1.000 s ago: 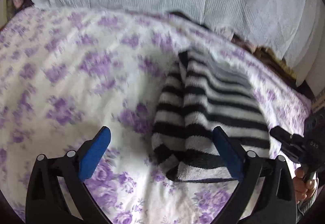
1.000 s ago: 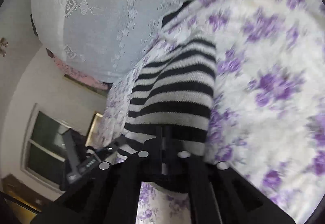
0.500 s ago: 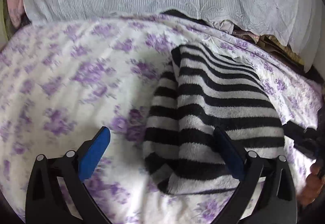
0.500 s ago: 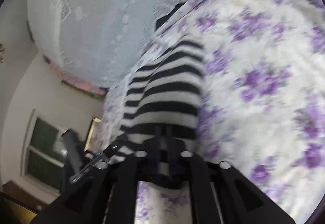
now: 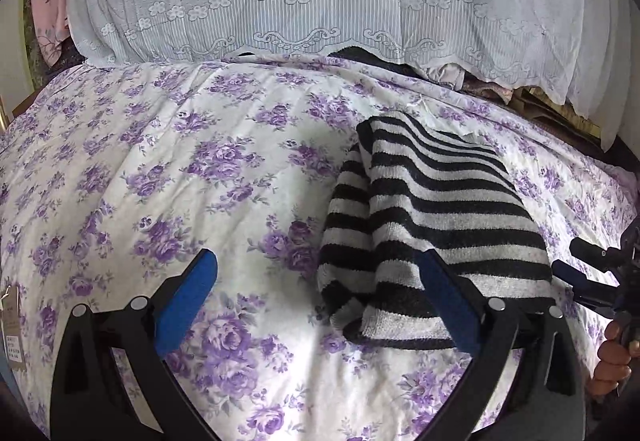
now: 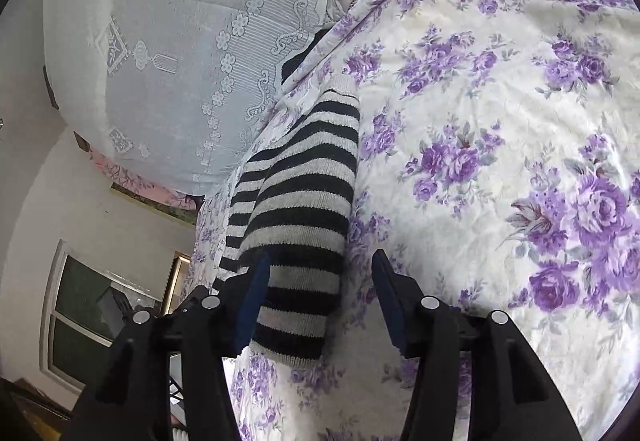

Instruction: Fold small clothes

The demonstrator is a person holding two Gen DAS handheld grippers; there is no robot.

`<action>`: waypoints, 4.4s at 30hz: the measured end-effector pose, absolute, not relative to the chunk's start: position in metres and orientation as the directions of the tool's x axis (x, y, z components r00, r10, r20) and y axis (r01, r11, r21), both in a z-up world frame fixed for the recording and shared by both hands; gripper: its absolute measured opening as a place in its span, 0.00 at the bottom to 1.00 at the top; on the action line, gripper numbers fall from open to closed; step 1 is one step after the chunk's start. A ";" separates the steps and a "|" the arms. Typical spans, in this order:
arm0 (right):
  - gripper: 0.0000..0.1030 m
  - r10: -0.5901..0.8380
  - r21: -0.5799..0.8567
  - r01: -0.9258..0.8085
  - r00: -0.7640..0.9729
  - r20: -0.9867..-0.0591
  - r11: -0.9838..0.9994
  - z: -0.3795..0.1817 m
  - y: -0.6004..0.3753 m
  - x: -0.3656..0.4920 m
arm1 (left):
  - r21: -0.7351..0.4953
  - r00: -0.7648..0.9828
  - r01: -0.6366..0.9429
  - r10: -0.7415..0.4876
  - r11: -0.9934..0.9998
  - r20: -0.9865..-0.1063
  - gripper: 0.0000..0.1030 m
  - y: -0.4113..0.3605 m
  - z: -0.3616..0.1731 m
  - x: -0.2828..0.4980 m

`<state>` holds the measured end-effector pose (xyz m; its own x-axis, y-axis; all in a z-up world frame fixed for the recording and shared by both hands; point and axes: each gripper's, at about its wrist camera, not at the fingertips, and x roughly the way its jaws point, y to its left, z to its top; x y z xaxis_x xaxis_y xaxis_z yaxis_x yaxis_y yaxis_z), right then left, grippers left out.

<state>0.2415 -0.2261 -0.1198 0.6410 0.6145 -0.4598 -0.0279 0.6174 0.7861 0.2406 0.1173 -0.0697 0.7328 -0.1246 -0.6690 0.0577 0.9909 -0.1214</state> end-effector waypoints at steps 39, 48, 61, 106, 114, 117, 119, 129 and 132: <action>0.59 0.654 0.782 -0.072 0.599 -0.463 0.619 -0.135 -0.184 0.354 | -0.644 0.521 0.237 -0.655 0.727 -0.547 0.81 0.102 -0.123 0.313; 0.52 0.553 0.625 -0.157 0.658 -0.511 0.765 -0.114 -0.168 0.343 | -0.597 0.569 0.228 -0.603 0.769 -0.560 0.64 0.101 -0.116 0.305; 0.47 0.454 0.502 -0.180 0.738 -0.500 0.846 -0.096 -0.165 0.313 | -0.448 0.632 0.310 -0.534 0.839 -0.562 0.50 0.082 -0.094 0.285; 0.43 0.315 0.508 -0.036 0.822 -0.474 0.861 -0.066 -0.271 0.199 | -0.489 0.448 0.474 -0.679 0.732 -0.581 0.40 -0.014 -0.063 0.217; 0.43 0.214 0.507 0.051 0.867 -0.451 0.860 -0.049 -0.341 0.142 | -0.450 0.371 0.590 -0.720 0.670 -0.586 0.40 -0.102 -0.044 0.197; 0.43 0.164 0.501 0.091 0.883 -0.441 0.861 -0.042 -0.369 0.115 | -0.439 0.339 0.633 -0.738 0.638 -0.584 0.40 -0.135 -0.035 0.186; 0.43 0.135 0.495 0.113 0.889 -0.438 0.862 -0.038 -0.385 0.102 | -0.431 0.318 0.658 -0.747 0.617 -0.584 0.40 -0.156 -0.031 0.178; 0.43 -0.004 0.481 0.226 0.908 -0.419 0.847 -0.028 -0.457 0.029 | -0.402 0.221 0.751 -0.773 0.524 -0.595 0.40 -0.246 -0.021 0.142; 0.43 -0.043 0.483 0.258 0.910 -0.412 0.837 -0.025 -0.477 0.011 | -0.391 0.195 0.776 -0.778 0.495 -0.598 0.40 -0.274 -0.018 0.132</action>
<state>0.0110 -0.4768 -0.0252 0.9104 -0.0427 -0.4116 0.2577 0.8367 0.4833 0.1318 -0.2742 -0.0184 0.1951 -0.7776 -0.5977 0.7757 0.4953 -0.3912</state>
